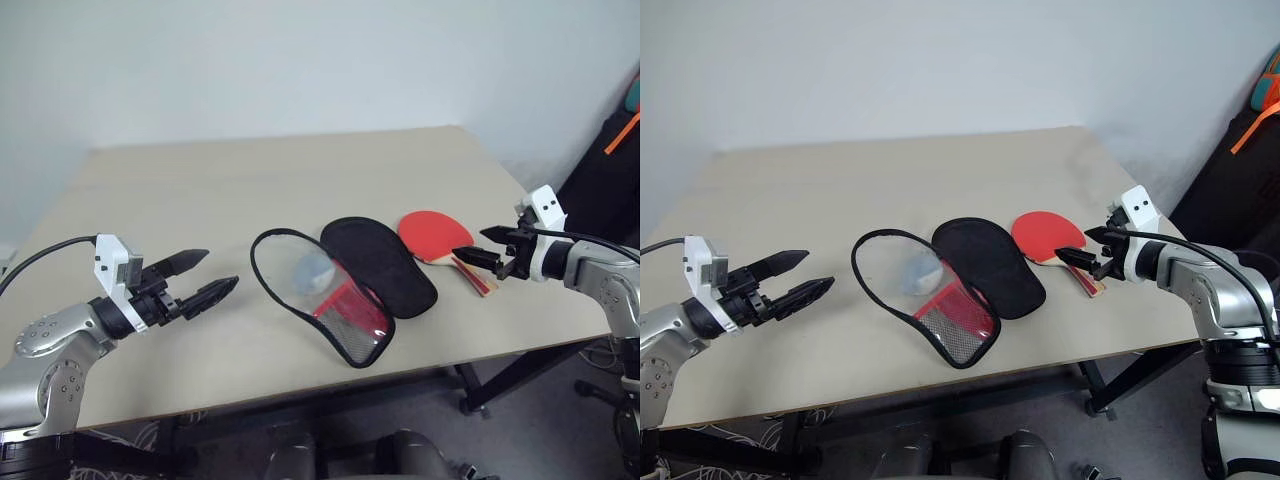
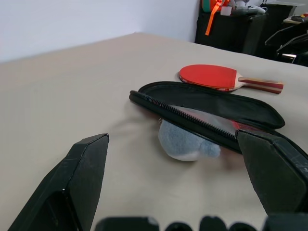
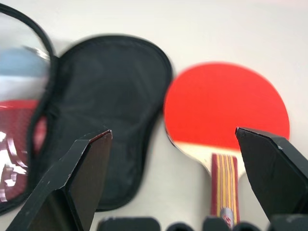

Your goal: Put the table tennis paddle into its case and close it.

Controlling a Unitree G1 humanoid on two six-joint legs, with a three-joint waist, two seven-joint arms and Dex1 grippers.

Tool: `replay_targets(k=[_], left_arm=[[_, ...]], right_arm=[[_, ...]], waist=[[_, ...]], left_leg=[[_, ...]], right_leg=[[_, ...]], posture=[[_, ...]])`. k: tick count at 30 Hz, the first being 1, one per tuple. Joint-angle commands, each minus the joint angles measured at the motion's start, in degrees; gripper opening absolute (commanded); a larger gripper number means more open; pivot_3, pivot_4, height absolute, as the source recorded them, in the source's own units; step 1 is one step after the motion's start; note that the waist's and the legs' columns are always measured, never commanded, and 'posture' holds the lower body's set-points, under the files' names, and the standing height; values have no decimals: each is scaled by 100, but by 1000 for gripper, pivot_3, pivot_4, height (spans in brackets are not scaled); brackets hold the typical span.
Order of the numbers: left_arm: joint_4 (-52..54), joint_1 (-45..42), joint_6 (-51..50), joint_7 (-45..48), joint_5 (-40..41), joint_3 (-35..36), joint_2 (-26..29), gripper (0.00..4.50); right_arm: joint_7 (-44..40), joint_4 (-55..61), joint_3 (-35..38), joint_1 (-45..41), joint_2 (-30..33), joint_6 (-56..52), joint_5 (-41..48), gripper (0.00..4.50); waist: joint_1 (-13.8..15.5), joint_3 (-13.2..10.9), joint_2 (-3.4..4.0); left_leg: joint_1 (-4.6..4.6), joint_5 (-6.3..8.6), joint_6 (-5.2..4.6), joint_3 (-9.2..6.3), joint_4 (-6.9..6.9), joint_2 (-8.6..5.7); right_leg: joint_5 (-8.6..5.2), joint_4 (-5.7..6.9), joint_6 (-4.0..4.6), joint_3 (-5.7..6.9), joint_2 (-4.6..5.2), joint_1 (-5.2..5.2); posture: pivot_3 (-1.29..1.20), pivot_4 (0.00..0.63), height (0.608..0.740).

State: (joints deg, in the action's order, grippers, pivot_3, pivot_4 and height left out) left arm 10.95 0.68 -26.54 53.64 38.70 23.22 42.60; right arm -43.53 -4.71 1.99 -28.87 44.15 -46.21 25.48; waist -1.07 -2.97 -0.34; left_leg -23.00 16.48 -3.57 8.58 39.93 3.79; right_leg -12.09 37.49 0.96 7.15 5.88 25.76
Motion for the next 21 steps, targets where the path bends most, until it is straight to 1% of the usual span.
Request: replay_targets(k=[1,5,9,17,21], left_arm=[[295,-27,86,-24,37,33,-20,4500],[397,55,85,26,69,15,-51,4500],[450,95,81,13,65,7,-70,4500],[522,72,99,-71,28,-80,-166,4500],[556,166,144,-95,25,-52,-201,4500]], right_arm=[[142,-281,-118,-205,-39,172,-366,4456],[411,-1021,-325,-507,-274,226,-774,4456],[458,-1777,-495,-792,-532,531,-1104,4456],[471,-3672,-707,-1483,-1016,1669,-1747,4456],[494,-4284,-718,-1709,-1152,2000,-1959,4456]], waist=[[-5,0,0],[-21,0,0],[-42,0,0],[-89,1,1],[-139,1,2]], left_leg=[[1,0,0,2,1,0],[10,-1,0,8,4,0],[14,-4,5,8,5,3],[16,-7,8,16,5,0],[16,-7,9,18,5,0]], right_leg=[[0,0,0,-1,0,-1],[1,6,1,-6,1,-4],[1,16,2,-7,-1,-2],[3,19,-1,-10,-4,-7],[3,20,-1,-10,-4,-8]], posture=[[0,0,706],[0,0,706],[0,0,706],[0,0,706],[0,0,706]])
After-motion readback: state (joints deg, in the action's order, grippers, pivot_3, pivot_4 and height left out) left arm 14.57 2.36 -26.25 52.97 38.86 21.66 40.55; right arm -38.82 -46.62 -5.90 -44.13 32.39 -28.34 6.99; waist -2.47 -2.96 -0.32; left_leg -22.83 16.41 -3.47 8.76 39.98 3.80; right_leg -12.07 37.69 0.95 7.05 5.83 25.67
